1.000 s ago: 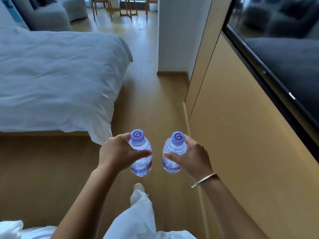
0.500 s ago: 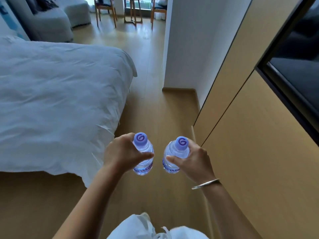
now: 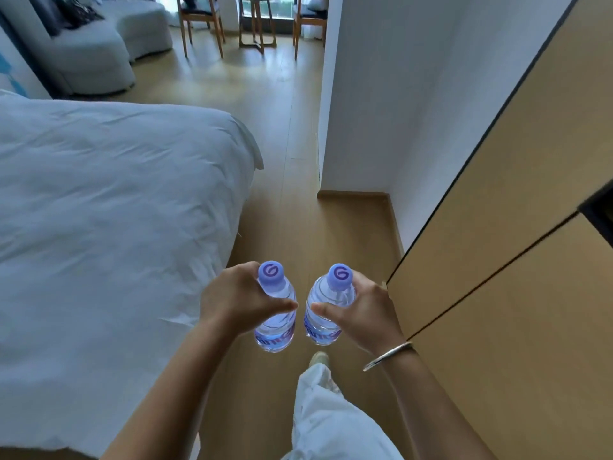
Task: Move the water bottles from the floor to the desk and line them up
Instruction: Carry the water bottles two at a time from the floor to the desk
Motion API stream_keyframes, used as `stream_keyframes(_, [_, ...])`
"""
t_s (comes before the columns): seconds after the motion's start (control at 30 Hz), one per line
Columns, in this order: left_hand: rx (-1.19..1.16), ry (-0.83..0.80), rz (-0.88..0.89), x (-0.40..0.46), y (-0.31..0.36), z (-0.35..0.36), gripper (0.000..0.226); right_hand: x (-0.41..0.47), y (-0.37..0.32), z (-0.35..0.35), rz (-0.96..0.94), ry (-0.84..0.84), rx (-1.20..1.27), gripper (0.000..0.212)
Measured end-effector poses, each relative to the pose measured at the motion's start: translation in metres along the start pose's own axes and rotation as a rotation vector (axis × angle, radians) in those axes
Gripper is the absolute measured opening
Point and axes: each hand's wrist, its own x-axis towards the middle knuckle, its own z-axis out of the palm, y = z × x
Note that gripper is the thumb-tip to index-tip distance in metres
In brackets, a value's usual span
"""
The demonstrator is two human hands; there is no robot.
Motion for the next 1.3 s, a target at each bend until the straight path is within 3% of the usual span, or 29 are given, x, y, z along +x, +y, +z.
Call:
stream_keyframes(0.4, [-0.114, 0.062, -0.064, 0.24, 0.063, -0.034, 0.054, 0.269, -0.022, -0.029, -0.055, -0.043, -0.062, 0.046])
stream_keyframes(0.83, [-0.073, 0.062, -0.089, 0.514, 0.024, -0.076, 0.04, 0.536, -0.067, 0.03, -0.063, -0.091, -0.039, 0.037])
stream_keyframes(1.03, [-0.047, 0.094, -0.047, 0.649, 0.007, -0.13, 0.038, 0.657, -0.115, 0.054, -0.032, 0.038, 0.023, 0.039])
stream_keyframes(1.3, [-0.026, 0.081, -0.02, 0.791, -0.008, -0.15, 0.033, 0.797, -0.138, 0.075, -0.021, 0.048, -0.005, 0.04])
